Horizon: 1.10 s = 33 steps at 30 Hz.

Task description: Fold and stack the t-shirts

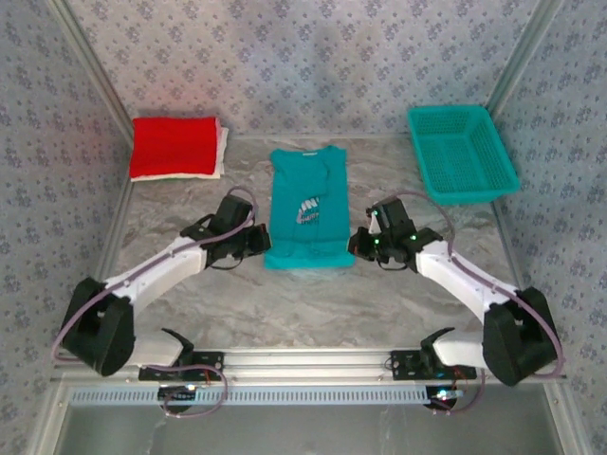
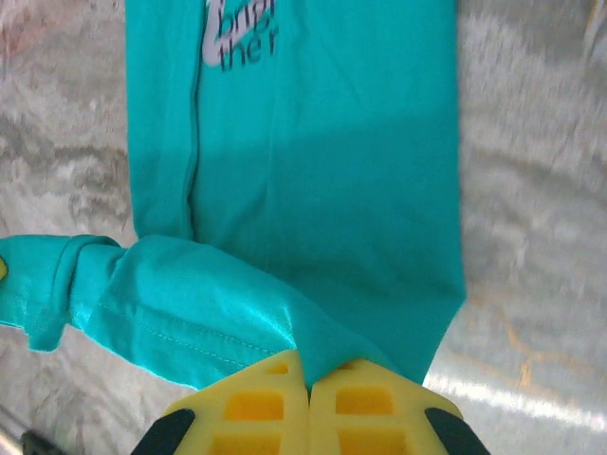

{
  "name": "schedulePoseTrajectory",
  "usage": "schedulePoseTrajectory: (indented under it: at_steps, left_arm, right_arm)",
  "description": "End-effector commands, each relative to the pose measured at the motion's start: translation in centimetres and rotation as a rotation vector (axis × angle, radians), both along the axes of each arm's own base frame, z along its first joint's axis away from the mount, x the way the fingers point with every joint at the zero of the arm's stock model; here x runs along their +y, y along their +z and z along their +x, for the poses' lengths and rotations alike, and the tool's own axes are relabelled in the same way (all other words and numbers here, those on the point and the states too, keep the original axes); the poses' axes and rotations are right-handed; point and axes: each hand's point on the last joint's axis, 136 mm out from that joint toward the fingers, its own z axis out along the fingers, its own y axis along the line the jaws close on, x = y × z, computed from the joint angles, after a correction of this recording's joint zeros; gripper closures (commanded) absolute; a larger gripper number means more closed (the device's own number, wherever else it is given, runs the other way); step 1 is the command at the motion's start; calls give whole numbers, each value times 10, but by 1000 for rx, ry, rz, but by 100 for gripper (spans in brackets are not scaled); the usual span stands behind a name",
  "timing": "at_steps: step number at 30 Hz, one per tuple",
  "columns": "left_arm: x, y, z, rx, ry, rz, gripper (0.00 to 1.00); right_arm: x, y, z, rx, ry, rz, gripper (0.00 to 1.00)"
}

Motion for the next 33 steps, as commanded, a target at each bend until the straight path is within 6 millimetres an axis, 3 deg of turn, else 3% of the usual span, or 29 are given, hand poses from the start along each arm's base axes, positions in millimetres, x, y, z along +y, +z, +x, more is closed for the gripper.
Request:
schedulePoseTrajectory:
  at_steps: [1, 6, 15, 20, 21, 22, 23, 24, 26, 29, 33]
  left_arm:
    - [-10, 11, 28, -69, -87, 19, 100]
    - [-14, 7, 62, -99, -94, 21, 100]
    - [-20, 7, 103, -101, -107, 26, 100]
    - [-13, 0, 148, -100, -92, 20, 100]
    - [-11, -4, 162, -98, -88, 22, 91]
    - [-9, -4, 176, -99, -83, 26, 76]
    - [-5, -4, 189, -87, -78, 32, 63]
    - [-1, -4, 199, -78, -71, 37, 59]
    - [4, 11, 208, -100, -57, 37, 56]
    - [11, 37, 196, -168, -31, 65, 53]
    - [17, 41, 147, -215, -14, 102, 52]
  right_arm:
    - [-1, 8, 32, -89, 12, -46, 100]
    - [-3, 3, 63, -101, -8, -57, 100]
    - [-4, 2, 105, -106, -17, -63, 100]
    - [-5, 4, 154, -116, -43, -58, 98]
    - [-6, 5, 167, -112, -53, -44, 86]
    - [-8, -5, 176, -82, -57, -42, 72]
    - [-11, 2, 191, -83, -68, -36, 63]
    - [-12, -1, 200, -63, -61, -31, 60]
    - [-14, 13, 211, -77, -50, -7, 60]
    - [-18, 32, 201, -118, -39, -14, 60]
    - [-12, 31, 146, -128, 15, -28, 61]
